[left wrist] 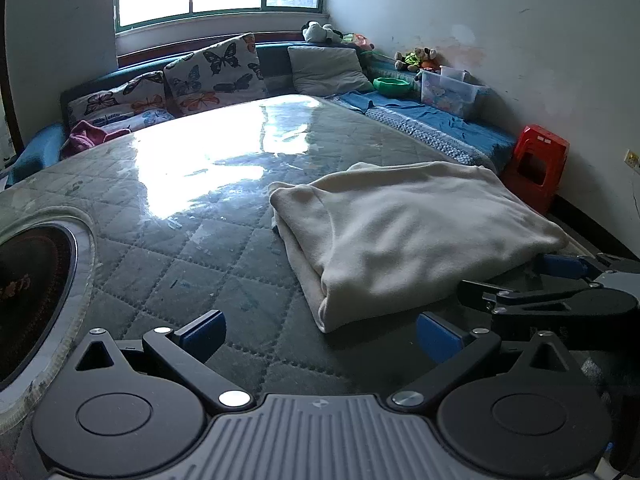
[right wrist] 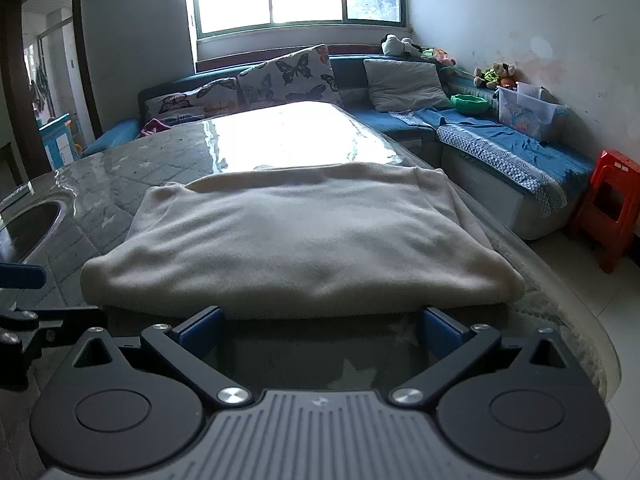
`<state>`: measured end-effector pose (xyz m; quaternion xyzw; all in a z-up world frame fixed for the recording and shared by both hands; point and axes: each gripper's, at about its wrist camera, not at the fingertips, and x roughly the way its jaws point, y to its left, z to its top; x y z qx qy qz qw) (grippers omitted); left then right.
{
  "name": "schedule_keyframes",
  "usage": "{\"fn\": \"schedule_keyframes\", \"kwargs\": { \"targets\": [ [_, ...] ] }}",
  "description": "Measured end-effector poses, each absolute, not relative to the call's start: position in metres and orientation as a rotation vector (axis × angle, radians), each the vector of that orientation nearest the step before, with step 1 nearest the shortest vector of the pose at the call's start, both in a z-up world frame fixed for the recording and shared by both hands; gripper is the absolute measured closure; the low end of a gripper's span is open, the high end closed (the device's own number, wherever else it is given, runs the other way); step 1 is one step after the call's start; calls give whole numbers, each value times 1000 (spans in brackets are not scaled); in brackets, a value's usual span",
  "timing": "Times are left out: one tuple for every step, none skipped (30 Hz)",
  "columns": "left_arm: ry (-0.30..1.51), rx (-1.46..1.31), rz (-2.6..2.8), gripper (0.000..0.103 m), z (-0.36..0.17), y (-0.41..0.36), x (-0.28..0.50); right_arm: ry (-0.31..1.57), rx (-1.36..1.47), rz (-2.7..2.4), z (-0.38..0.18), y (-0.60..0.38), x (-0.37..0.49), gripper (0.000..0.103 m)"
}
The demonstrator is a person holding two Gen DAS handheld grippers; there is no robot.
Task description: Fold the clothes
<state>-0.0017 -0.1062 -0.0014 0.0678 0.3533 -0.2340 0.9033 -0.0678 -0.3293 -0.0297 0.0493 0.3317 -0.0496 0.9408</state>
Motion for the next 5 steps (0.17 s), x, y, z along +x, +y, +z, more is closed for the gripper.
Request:
{"fn": "schedule_keyframes", "kwargs": {
  "targets": [
    [731, 140, -484, 0, -1, -106, -1, 676, 103, -102, -30, -329, -66, 0],
    [731, 141, -484, 0, -1, -107, 0, 675, 102, -103, -30, -329, -64, 0],
    [731, 142, -482, 0, -2, -107, 1, 675, 101, -105, -30, -328, -63, 0],
    [732, 141, -482, 0, -2, -107, 1, 674, 99, -108, -31, -328, -62, 0],
    [733, 139, -482, 0, -2, -108, 2, 674, 97, -111, -31, -327, -61, 0]
  ]
}}
